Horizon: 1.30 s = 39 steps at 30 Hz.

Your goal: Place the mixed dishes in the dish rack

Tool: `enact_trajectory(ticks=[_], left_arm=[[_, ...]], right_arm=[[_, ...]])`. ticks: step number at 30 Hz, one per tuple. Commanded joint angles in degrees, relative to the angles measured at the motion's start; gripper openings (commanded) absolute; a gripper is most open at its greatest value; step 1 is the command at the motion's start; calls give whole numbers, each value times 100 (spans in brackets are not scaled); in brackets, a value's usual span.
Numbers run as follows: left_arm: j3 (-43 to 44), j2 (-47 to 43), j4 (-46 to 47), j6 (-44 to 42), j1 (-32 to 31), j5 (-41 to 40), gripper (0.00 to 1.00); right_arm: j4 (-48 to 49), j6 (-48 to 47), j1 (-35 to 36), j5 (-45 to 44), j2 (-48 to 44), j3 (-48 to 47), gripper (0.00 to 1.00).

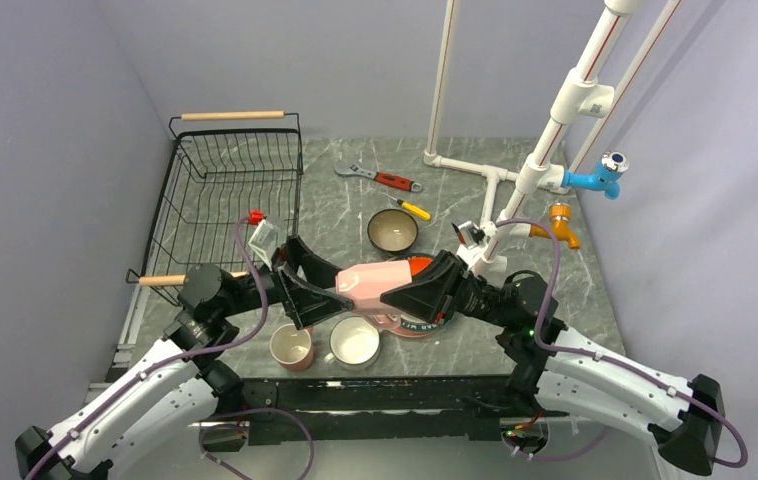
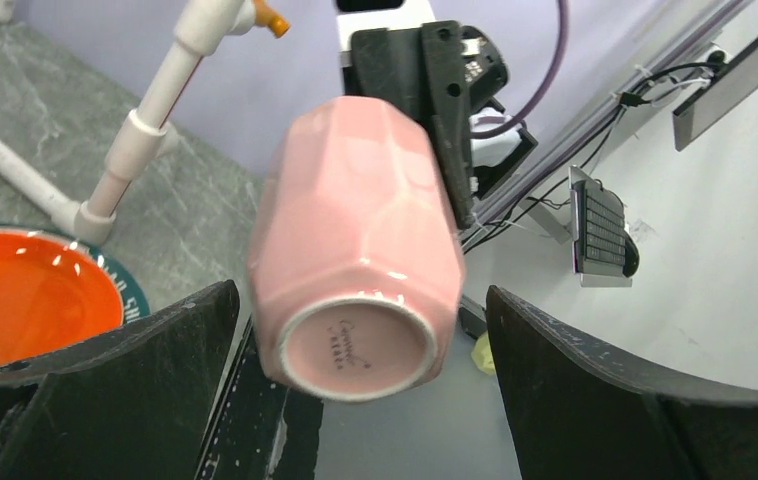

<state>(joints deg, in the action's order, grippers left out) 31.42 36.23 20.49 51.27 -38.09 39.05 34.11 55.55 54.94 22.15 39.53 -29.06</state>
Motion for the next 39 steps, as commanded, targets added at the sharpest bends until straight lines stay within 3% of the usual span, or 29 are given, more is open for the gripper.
enact_trajectory(ticks=[1,7,14,20,24,25,29,30,31,32,33,35,36,37,39], left_arm=[[132,164,916,-224,-273,-169,99],[635,354,210,-527,-444,-386,99],[752,599,273,-331,-457,-418,95],[851,927,495,-220,-477,32,99],[1067,1078,273,-352,-472,320,93],[1094,1099,287,-354,-473,400,88],[1204,1169,108,-332,-476,449,50],[1222,1179,83,-329,-469,437,33],[1247,1193,31,-316,-469,426,8],[1302,1195,-151,-345,-464,386,0],[1447,1194,-462,-450,-456,313,0],[1740,1168,-1167,-788,-456,188,0],[1887,1128,-1527,-973,-448,77,0],[2055,1071,-1917,-1157,-446,-62,0],[2399,963,-2714,-1499,-412,-379,0]], right_arm=[[1823,448,-2,-122,250,-147,0],[1901,467,-8,-277,550,-227,0],[1680,346,-4,-466,568,-239,0],[1717,376,-9,-599,528,-149,0],[1720,404,-10,-592,571,-147,0],[1737,408,-7,-591,572,-130,0],[1699,389,-10,-459,624,-169,0],[1703,376,-5,-436,634,-168,0],[1711,355,-9,-426,628,-150,0],[1650,321,-5,-439,611,-132,0],[1463,226,-11,-485,558,-154,0],[738,18,-9,-663,432,-295,23],[408,-83,-9,-771,366,-345,45],[130,-181,-9,-857,297,-384,61],[-355,-377,-9,-982,171,-451,83]])
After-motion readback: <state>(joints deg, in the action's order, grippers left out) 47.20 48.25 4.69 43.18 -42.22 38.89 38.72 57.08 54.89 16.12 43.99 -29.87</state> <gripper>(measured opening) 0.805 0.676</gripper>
